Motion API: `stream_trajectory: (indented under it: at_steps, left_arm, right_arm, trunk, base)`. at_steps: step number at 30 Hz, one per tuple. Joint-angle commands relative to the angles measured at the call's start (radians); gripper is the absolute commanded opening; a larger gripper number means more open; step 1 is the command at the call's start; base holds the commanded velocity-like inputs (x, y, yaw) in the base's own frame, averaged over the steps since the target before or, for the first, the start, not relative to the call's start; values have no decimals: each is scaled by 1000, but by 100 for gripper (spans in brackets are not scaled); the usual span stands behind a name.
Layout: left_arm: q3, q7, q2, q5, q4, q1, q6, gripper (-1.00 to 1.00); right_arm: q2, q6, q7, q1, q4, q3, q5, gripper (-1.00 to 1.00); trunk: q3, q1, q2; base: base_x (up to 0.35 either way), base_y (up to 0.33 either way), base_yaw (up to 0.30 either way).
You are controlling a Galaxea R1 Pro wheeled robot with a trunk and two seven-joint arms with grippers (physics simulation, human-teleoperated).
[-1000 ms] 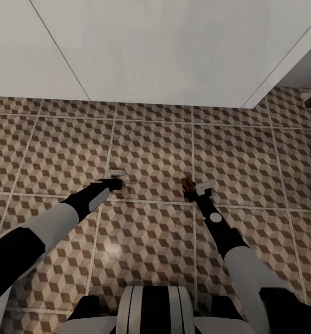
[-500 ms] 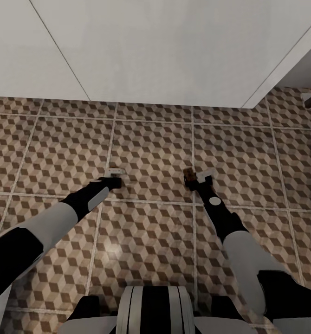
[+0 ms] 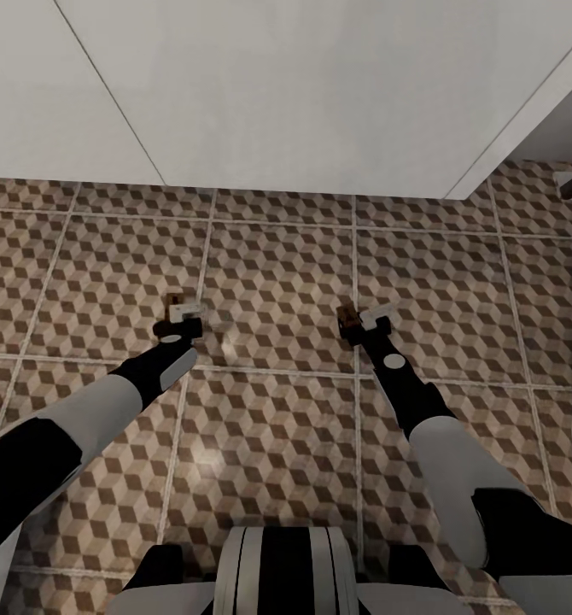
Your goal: Take the four mousetraps from the cabinet in the bathroom and place them on the bathroom floor. Make sure all four end up on the same floor surface, and ensure that at least two of them are either under or directly next to the same bathroom sink.
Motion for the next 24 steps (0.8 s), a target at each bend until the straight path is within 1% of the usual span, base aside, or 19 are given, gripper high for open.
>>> stream_trajectory:
  at_steps: [1,5,9,11,16,18,24]
  left_arm:
    - [-10,13,0,7,19,-1,-11,-100]
    - [-14,19,0,7,56,-1,-33,-100]
    - [-16,23,0,-1,68,-1,-79,-100]
    - [-16,24,1,-17,68,-1,-94,-100]
    - [-16,23,1,-47,54,-1,-103,-100]
    - [-16,23,1,-54,35,-1,-103,-100]
    - [-17,23,3,-62,-36,1,-98,-100]
  right_arm:
    - [2,-4,5,-1,0,-5,14,-100]
    - [4,-2,5,-3,0,-5,30,-100]
    - [8,-2,5,-3,0,-5,35,-100]
    - [11,-3,5,-3,0,-4,37,-100]
    - [11,-8,7,-4,-7,-2,40,-100]
    - [11,-9,7,-3,-27,0,41,-100]
    - [9,-4,6,5,-164,1,43,-100]
  trunk:
    - [0,0,0]
    - [0,0,0]
    - [0,0,0]
    - [0,0,0]
    - [0,0,0]
    - [0,0,0]
    - [0,0,0]
  base:
    - [0,0,0]
    - [0,0,0]
    - [0,0,0]
    - [0,0,0]
    - [0,0,0]
    - [0,0,0]
    - [0,0,0]
